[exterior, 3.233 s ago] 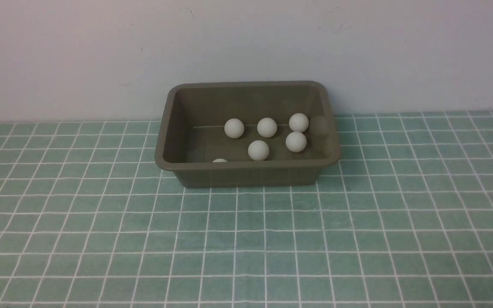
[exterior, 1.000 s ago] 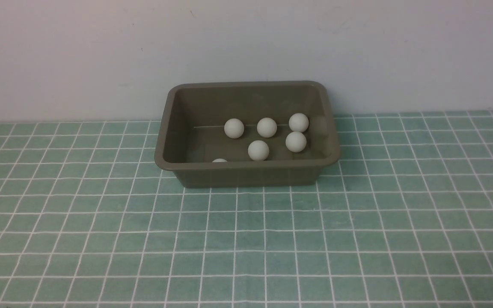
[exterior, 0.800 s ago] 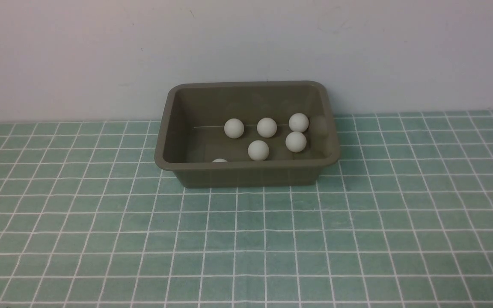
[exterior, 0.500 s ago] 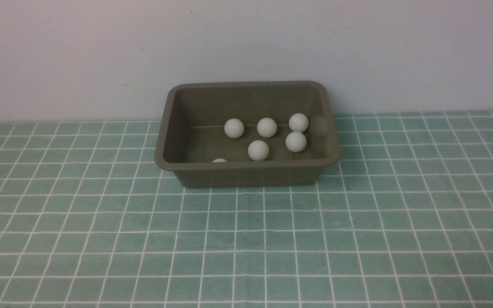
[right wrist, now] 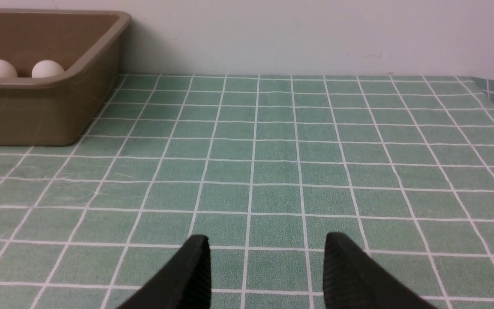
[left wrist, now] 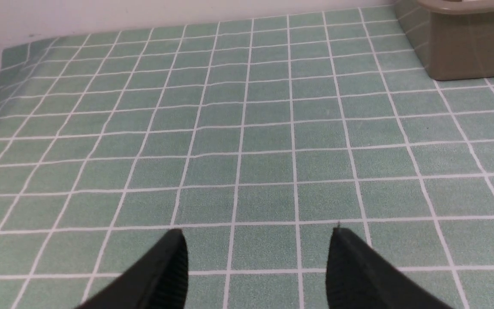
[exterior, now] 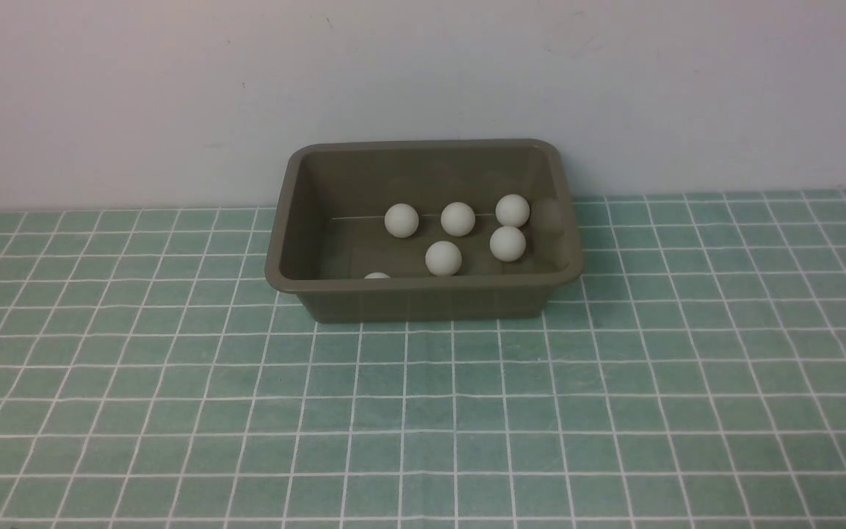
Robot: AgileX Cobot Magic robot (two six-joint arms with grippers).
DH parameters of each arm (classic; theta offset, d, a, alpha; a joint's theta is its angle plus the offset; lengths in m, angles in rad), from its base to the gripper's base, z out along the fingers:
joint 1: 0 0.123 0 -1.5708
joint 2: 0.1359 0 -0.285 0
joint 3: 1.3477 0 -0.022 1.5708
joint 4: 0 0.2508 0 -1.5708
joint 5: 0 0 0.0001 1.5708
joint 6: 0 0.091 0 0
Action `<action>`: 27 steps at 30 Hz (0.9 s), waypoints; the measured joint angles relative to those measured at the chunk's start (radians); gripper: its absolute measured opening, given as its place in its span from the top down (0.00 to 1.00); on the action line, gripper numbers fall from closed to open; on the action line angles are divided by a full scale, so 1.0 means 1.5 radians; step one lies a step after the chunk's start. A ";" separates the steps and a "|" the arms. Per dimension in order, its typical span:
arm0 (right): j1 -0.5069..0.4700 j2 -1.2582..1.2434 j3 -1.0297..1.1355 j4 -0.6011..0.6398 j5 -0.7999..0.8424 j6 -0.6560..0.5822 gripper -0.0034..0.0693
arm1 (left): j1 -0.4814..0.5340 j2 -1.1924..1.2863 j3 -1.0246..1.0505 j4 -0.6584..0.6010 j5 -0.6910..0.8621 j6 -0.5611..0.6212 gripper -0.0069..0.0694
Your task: Put the table tennis balls in the box on the green coffee tablecloth.
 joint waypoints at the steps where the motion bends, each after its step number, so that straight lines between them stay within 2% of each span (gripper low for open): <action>1: 0.000 0.000 0.000 0.000 0.000 0.000 0.49 | -0.011 0.000 0.000 0.000 0.000 0.000 0.39; 27: 0.000 0.000 0.000 0.000 0.000 0.000 0.49 | -0.024 0.000 0.000 0.000 0.000 0.000 0.39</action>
